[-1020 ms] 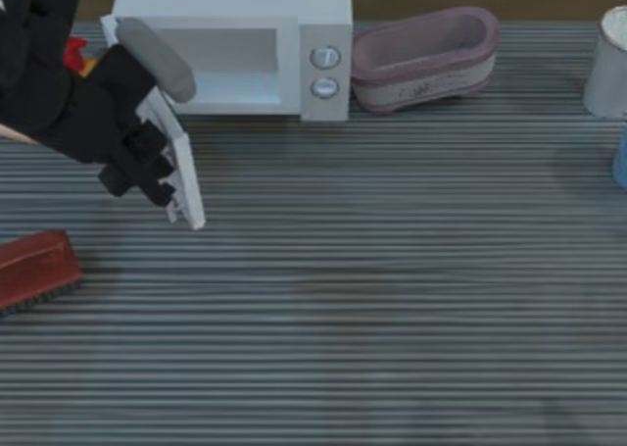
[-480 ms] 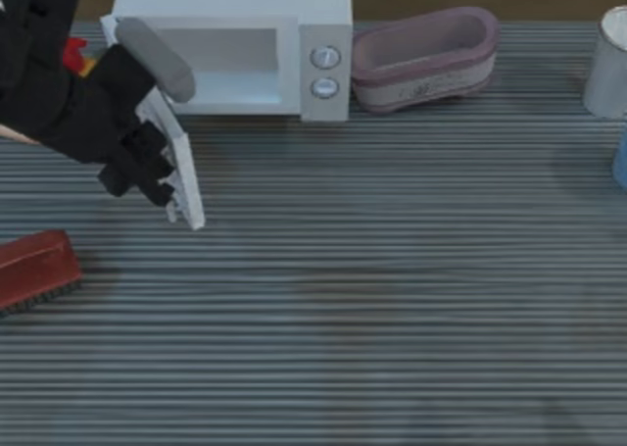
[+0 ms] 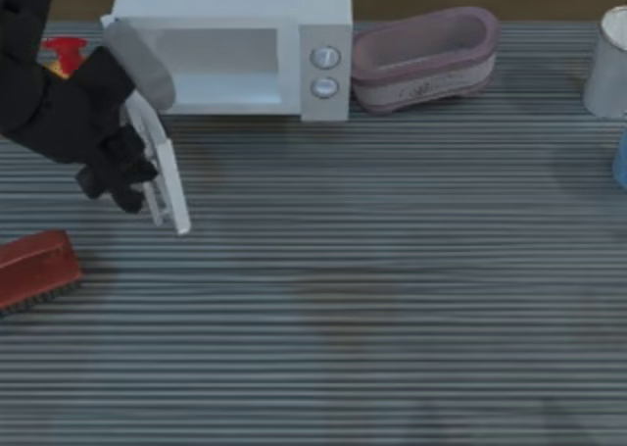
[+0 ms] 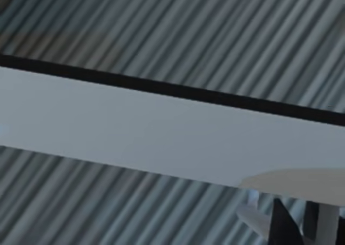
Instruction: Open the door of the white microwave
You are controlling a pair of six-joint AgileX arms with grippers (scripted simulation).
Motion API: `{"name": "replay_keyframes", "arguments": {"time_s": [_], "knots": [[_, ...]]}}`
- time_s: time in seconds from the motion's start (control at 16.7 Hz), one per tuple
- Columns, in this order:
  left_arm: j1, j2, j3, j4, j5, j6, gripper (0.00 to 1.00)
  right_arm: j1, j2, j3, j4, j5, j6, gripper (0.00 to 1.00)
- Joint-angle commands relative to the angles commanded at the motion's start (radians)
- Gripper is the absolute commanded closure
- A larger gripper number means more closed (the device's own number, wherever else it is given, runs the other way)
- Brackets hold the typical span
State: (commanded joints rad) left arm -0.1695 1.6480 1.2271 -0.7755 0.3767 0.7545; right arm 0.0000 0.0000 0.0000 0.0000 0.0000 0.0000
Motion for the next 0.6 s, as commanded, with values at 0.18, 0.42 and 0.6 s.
{"name": "replay_keyframes", "arguments": {"time_s": [0.18,0.42,0.6], "knots": [[0.031,0.002,0.005,-0.030,0.030,0.074,1.00,0.000,0.000,0.000,0.000,0.000,0.000,0.00],[0.037,0.001,0.006,-0.036,0.036,0.089,1.00,0.000,0.000,0.000,0.000,0.000,0.000,0.00],[0.037,0.001,0.006,-0.036,0.036,0.089,1.00,0.000,0.000,0.000,0.000,0.000,0.000,0.00]]}}
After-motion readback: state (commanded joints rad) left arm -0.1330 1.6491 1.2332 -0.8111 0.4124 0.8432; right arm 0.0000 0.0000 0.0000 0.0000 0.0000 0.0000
